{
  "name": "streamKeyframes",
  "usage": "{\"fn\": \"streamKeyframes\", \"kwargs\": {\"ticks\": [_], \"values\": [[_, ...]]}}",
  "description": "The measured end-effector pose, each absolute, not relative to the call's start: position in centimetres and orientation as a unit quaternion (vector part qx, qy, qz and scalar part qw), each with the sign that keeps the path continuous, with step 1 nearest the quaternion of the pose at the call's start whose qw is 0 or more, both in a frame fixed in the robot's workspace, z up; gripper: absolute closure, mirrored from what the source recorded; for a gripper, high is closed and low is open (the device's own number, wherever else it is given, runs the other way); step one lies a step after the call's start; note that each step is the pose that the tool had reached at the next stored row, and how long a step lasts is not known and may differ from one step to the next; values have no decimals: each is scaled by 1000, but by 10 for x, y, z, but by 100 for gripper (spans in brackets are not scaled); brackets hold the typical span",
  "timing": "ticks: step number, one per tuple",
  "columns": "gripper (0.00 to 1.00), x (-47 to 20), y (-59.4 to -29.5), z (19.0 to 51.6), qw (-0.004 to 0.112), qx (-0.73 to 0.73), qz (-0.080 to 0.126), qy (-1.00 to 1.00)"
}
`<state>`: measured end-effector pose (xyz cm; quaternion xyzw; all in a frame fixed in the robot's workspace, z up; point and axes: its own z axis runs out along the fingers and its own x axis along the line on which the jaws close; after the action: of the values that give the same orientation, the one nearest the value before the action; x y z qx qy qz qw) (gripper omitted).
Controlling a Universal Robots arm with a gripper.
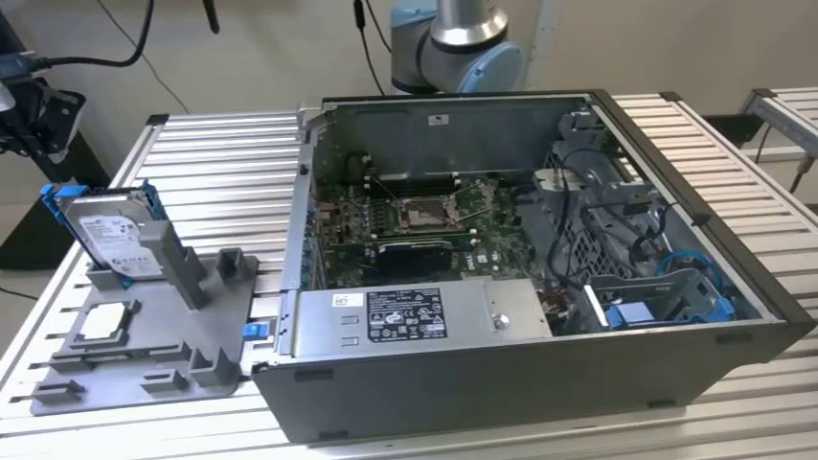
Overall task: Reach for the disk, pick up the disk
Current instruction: 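Reach for the disk, then pick up the disk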
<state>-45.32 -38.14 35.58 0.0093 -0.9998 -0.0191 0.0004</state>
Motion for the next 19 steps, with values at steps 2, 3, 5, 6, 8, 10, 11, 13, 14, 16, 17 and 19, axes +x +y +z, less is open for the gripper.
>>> {"fn": "streamKeyframes", "kwargs": {"ticks": [2, 3, 5, 6, 8, 10, 11, 13, 14, 16, 17, 19], "values": [[100, -455, -379, 356, 0, 9, -19, -1000], [100, -456, -379, 356, 1, 9, -19, -1000], [100, -456, -379, 356, 1, 9, -19, -1000], [100, -456, -379, 356, 1, 9, -19, -1000], [100, -456, -379, 356, 1, 9, -19, -1000], [100, -456, -379, 356, 1, 12, -19, -1000], [100, -456, -379, 356, 1, 17, -19, -1000], [100, -456, -379, 356, 1, 32, -19, -999], [100, -456, -379, 356, 1, 42, -19, -999], [100, -456, -379, 356, 1, 60, -19, -998], [100, -456, -378, 356, 2, 69, -19, -997], [100, -456, -379, 356, 2, 87, -19, -996]]}}
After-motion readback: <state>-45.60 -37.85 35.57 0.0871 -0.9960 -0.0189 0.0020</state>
